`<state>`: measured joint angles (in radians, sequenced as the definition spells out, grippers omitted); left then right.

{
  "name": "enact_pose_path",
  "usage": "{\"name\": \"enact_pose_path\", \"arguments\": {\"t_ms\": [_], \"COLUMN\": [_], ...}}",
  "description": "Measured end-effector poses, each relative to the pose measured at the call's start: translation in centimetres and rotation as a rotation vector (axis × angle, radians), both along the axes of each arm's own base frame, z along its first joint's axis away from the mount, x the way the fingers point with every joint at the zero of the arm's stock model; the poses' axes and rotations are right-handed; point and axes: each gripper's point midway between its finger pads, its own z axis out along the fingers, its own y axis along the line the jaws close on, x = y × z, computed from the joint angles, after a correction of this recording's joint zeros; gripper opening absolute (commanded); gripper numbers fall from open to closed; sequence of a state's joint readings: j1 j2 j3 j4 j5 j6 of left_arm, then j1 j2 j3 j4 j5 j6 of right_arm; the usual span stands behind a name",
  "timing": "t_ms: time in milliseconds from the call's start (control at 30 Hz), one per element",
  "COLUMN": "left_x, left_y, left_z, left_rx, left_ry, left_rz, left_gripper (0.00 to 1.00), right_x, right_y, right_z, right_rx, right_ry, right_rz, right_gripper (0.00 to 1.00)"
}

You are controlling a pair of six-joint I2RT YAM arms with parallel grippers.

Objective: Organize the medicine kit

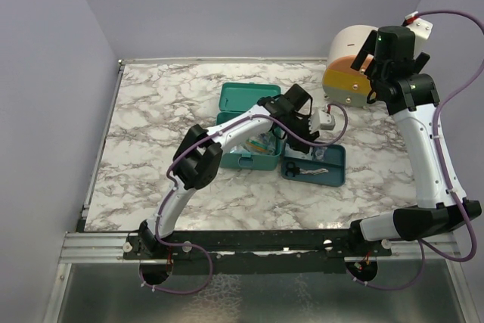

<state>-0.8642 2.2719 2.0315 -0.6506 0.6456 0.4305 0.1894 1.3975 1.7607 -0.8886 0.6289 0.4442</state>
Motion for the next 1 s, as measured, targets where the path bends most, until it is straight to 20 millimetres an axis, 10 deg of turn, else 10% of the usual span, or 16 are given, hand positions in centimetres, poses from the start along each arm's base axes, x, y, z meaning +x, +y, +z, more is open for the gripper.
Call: {"name": "enact_pose_path", "arguments": {"t_ms": [1000], "left_x": [-2.5], "left_y": [1.0], "left_z": [-7.1], "left_rx": [0.121], "left_ry": [0.039], "left_rz": [-0.14], "left_gripper": [0.26], "right_x": [-0.5], "right_y": [1.8], "right_z": [-2.1], "right_rx": [0.053], "right_ry": [0.068], "right_rz": [0.104], "right_gripper": [1.0]}}
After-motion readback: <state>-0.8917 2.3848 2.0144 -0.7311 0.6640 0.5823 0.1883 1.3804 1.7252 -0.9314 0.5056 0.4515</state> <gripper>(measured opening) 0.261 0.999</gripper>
